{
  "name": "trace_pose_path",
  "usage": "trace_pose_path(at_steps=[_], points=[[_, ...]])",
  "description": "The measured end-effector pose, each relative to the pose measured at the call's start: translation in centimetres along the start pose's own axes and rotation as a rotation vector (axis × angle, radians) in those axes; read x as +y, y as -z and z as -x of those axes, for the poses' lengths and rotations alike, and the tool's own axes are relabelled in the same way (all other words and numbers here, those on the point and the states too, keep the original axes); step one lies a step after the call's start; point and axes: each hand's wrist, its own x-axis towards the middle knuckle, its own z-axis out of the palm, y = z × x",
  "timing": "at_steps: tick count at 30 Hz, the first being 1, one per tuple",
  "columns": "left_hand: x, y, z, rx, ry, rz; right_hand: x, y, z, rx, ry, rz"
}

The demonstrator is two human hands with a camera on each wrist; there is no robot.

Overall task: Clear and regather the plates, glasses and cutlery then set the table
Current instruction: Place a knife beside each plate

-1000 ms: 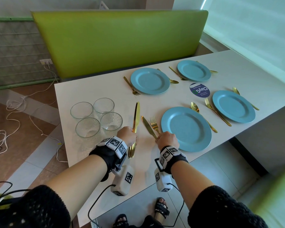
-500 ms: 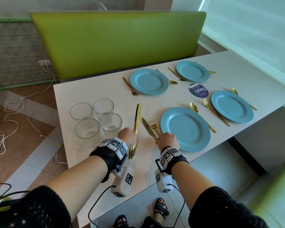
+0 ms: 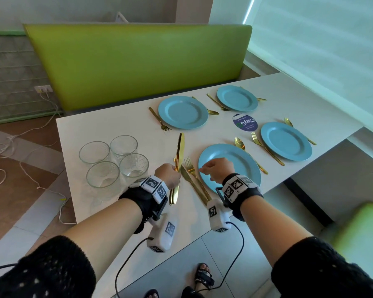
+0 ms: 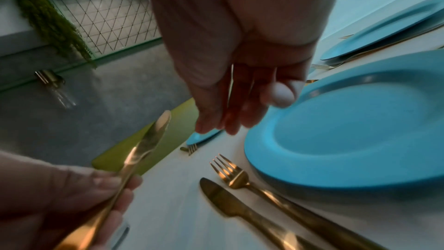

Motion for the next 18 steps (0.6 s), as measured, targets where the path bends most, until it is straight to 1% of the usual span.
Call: trace_pose_path(at_steps=[4,8,10,13,16,18], points=[[1.4,-1.2,-0.2,-0.037,-0.036,-0.025,0.1,0.2,0.7,-0.146,0.035,-0.028],[2.6,-2.7,-0.3,-0.068,-0.068,-0.088,0.6,0.7,0.7,-0.22,0.014,-0.104],[3.2,-3.4,-0.5,-0.073,-0.082,-0.105,1.2,1.3,0.5,-0.225,-0.002,-0.184],[4.4,-4.5,-1.2,-0.106,-0.097,-0.061,2.2,2.5,-0.2,-0.201,-0.02,-0.336],[6.0,-6.1,-1.8,-0.164,-0.086,0.007,2.9,3.8,-1.2,-0.151,-0.05,-0.321],[7.4,-7.1,-2.3,-0.178,-0.094,0.01,3.5,4.6,-2.4,-0.131,-0.06,-0.3]])
